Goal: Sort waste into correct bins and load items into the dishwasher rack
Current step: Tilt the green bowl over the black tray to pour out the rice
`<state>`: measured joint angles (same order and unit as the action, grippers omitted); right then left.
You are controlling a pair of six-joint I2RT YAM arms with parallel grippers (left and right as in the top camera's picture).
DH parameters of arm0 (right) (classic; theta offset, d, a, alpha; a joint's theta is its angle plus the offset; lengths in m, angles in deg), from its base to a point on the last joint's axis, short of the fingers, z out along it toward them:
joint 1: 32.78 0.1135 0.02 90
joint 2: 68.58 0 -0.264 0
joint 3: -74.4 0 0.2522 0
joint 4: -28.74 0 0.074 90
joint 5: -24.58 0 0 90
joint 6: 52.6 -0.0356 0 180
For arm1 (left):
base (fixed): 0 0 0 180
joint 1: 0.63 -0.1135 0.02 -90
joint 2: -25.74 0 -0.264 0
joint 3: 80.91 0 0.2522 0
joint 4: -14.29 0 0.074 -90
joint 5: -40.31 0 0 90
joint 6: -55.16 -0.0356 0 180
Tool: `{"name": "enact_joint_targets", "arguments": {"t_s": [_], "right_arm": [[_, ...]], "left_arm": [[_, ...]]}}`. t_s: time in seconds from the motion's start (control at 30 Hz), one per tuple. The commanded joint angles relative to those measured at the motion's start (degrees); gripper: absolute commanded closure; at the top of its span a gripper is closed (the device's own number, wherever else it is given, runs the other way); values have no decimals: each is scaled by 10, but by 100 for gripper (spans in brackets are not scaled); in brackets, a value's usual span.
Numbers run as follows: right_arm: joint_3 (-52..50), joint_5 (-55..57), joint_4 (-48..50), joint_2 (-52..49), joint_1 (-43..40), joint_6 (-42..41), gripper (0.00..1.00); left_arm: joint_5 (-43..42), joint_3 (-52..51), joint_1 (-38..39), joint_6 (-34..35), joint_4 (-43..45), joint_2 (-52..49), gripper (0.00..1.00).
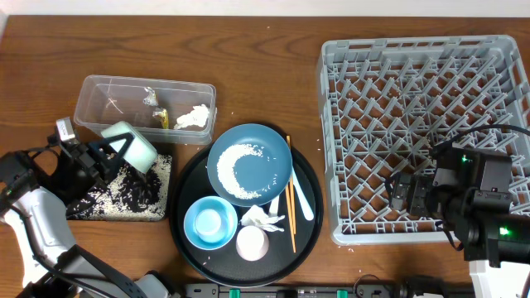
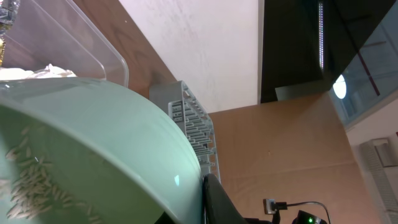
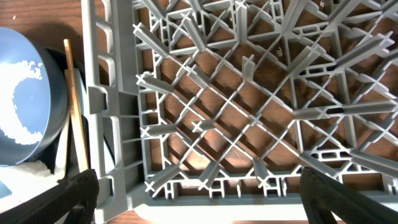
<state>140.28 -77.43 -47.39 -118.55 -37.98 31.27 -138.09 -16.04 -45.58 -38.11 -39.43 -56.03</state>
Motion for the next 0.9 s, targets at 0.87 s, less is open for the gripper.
{"name": "enact_joint_targets", "arguments": {"t_s": [0.87], "right_arm": [[10,-2,3,2,0,-7,1]], "left_arm": [[10,2,-4,-33,-9,1,94]]}}
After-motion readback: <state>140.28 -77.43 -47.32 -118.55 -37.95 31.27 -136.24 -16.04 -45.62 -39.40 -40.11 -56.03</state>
